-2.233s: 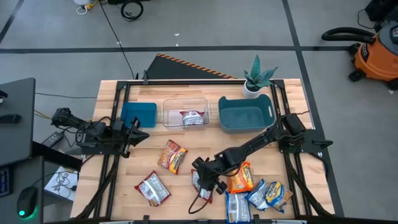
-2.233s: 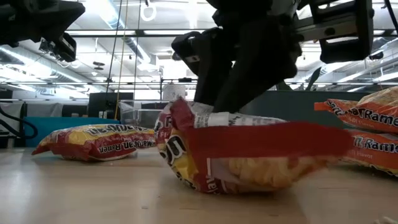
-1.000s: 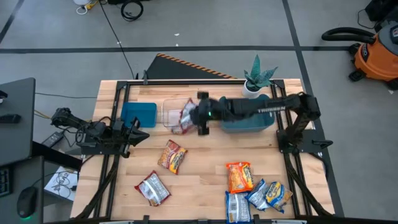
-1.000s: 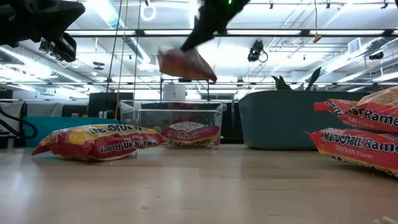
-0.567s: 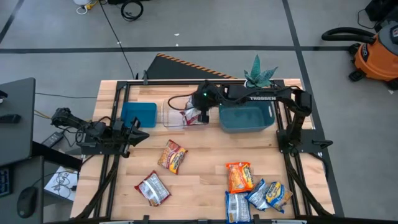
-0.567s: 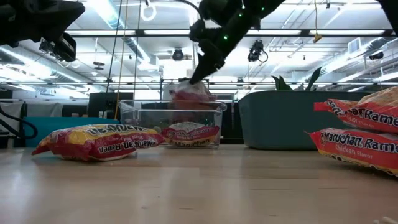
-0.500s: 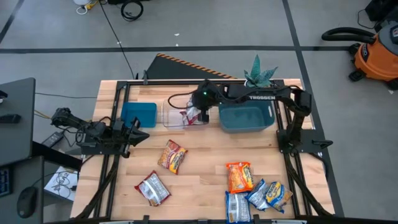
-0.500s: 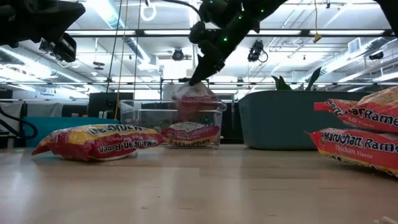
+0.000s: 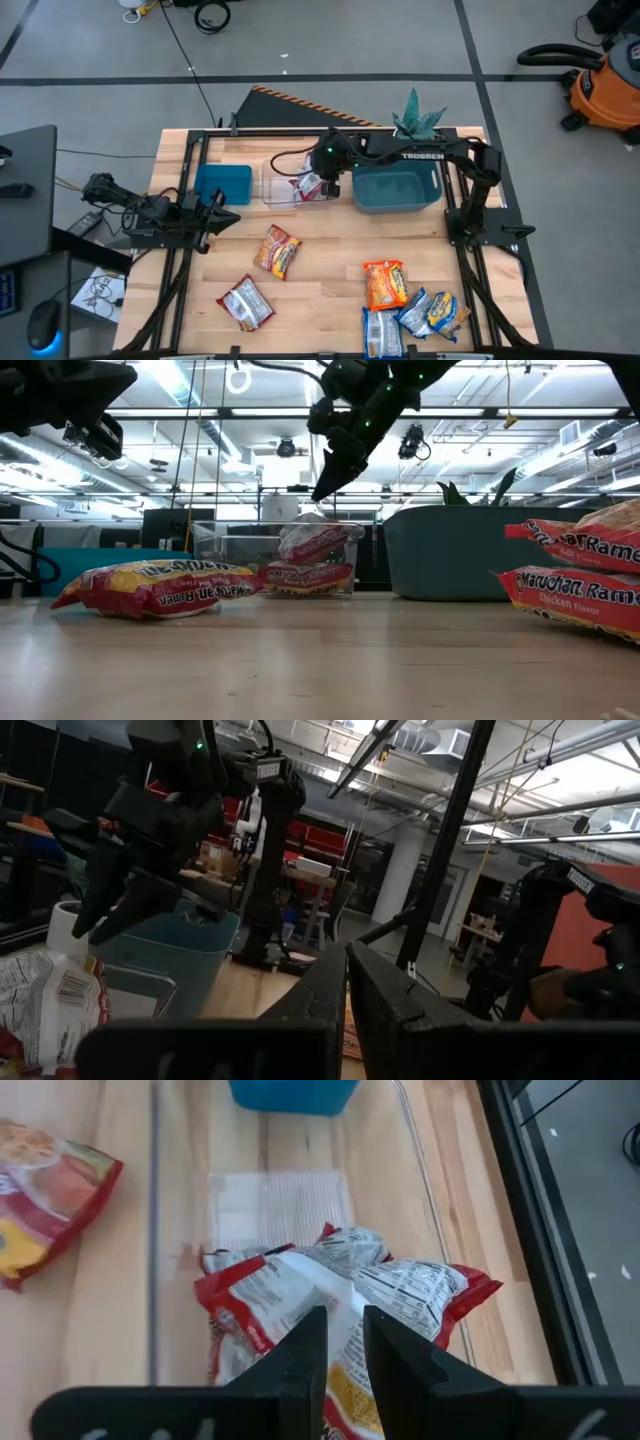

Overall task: Sort Maruchan noodles
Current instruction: Put the red noodle pack into the transparent bin

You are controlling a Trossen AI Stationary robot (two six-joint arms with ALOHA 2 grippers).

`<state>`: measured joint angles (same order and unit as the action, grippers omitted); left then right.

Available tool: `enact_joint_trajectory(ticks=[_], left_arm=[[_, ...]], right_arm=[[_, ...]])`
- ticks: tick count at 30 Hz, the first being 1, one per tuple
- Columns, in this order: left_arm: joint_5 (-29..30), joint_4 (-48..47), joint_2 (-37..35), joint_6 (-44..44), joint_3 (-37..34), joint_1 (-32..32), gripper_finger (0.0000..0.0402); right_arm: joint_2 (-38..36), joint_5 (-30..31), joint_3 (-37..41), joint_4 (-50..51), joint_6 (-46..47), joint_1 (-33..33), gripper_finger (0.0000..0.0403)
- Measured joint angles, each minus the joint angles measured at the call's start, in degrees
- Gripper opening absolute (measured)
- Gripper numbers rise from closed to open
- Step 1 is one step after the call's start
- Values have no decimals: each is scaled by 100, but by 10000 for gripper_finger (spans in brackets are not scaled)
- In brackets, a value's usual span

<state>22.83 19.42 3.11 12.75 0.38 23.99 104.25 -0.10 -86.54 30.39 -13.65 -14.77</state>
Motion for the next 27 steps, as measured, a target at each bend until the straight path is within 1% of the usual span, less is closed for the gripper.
enact_joint_trajectory(ticks=[4,7,13,23,27], left_arm=[[2,0,0,-1,-1,-1,23],[2,0,0,0,0,-2,23],[0,1,0,-1,0,-1,23],[0,1,0,-2,-1,-1,23],[1,0,0,-1,0,-2,23]], right_arm=[[-62,-92,-323,97,-84,228,76],[-53,-208,-354,162,-232,487,76],[-51,45,-356,156,-404,1042,76],[-49,37,-415,73,-452,1780,76],[-44,-292,-415,-60,-456,2003,76]])
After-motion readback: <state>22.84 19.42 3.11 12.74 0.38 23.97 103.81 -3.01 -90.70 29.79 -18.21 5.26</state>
